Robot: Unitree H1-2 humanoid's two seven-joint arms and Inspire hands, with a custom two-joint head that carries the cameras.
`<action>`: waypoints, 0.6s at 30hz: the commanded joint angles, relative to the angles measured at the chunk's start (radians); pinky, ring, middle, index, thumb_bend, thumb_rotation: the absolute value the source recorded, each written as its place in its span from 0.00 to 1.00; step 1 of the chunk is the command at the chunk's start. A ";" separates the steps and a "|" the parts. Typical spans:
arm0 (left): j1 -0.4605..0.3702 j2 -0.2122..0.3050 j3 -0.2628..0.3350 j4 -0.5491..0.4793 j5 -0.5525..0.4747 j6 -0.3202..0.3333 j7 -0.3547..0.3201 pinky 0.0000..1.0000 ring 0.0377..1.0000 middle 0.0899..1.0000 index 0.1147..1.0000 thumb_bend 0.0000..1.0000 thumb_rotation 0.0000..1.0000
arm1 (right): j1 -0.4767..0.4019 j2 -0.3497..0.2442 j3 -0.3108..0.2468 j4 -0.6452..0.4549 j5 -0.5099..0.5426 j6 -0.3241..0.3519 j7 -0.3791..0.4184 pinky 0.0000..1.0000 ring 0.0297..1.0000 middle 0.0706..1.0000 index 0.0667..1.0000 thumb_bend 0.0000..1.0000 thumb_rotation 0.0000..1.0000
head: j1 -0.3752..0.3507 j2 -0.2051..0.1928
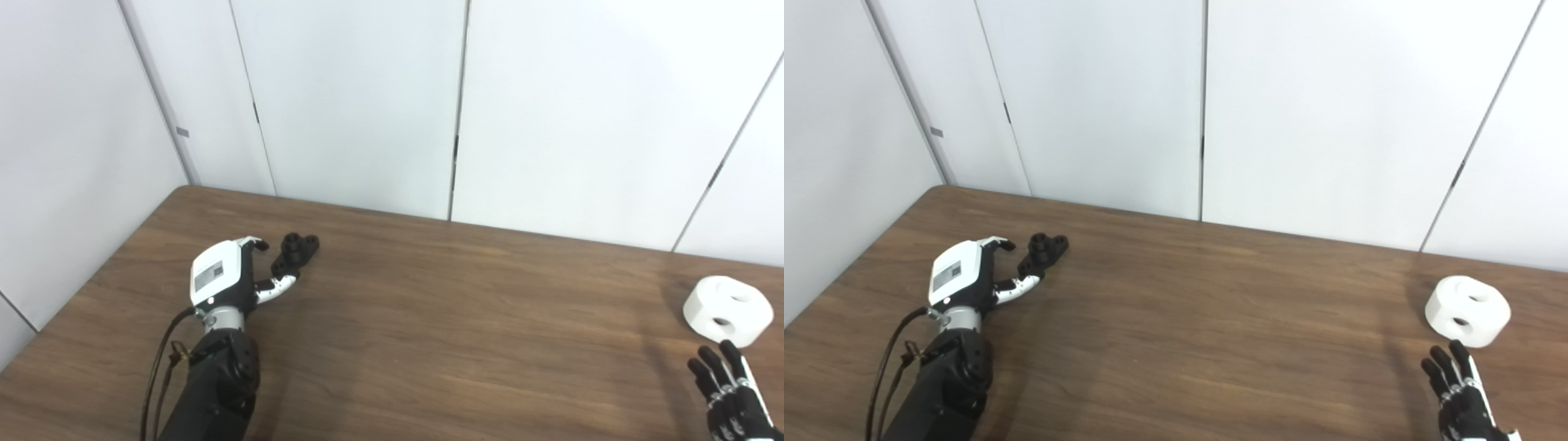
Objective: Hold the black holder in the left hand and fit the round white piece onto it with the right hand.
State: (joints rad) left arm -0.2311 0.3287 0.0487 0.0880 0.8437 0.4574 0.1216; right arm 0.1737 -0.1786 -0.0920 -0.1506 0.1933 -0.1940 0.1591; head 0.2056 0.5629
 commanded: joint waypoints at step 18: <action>-0.085 0.034 -0.024 0.076 -0.070 0.000 0.060 0.92 0.90 0.83 0.70 0.77 0.37 | 0.060 0.037 0.010 0.007 -0.012 0.025 -0.011 1.00 0.93 0.93 0.96 0.64 0.89 | 0.002 0.005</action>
State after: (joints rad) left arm -0.2669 0.3358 0.0238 0.1719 0.7691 0.4599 0.1499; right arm 0.1926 -0.1617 -0.0885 -0.1735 0.1688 -0.1652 0.1499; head 0.2071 0.5676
